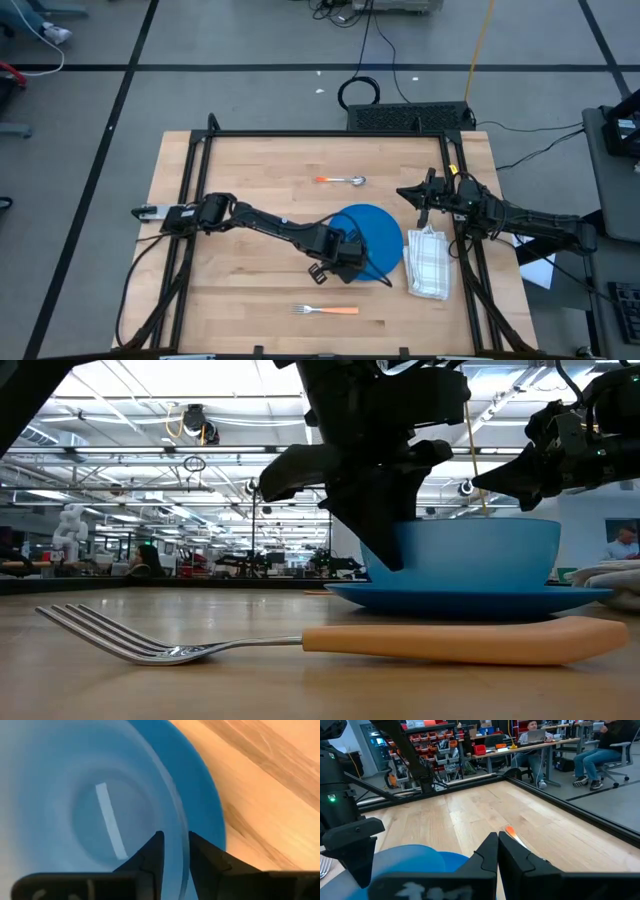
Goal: Set table place
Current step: Put the blue bowl on the blue plate, then put the light orange fork to the left of the blue plate
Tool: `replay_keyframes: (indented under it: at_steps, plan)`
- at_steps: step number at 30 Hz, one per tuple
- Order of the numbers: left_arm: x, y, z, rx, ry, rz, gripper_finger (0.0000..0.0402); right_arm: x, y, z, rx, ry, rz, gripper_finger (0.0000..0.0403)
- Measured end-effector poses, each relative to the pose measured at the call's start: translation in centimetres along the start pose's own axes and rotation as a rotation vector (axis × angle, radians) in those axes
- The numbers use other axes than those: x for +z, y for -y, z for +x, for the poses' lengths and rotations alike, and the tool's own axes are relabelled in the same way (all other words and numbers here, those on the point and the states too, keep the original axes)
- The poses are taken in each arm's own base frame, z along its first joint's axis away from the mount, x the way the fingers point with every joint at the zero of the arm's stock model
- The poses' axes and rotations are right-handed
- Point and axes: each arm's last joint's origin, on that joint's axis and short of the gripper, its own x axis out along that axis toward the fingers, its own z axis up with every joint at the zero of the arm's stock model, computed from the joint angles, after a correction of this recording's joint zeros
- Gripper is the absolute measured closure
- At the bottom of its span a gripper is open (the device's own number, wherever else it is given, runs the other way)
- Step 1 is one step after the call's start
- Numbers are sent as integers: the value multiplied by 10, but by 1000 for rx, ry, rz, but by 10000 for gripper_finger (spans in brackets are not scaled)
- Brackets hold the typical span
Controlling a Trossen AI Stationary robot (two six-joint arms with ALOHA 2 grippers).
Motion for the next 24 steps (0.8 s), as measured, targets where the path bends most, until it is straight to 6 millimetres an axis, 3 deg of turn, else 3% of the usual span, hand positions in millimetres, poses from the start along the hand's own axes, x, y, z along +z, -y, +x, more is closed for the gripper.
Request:
replay_keyframes:
  at_steps: [9, 24]
  plan:
    - [6, -3, -6, 36, 25, -15, 314, 0, 0, 0, 0, 0, -7, 403]
    - [32, -3, -78, 55, -29, -87, 324, -1, 0, 0, -1, -7, -1, 403]
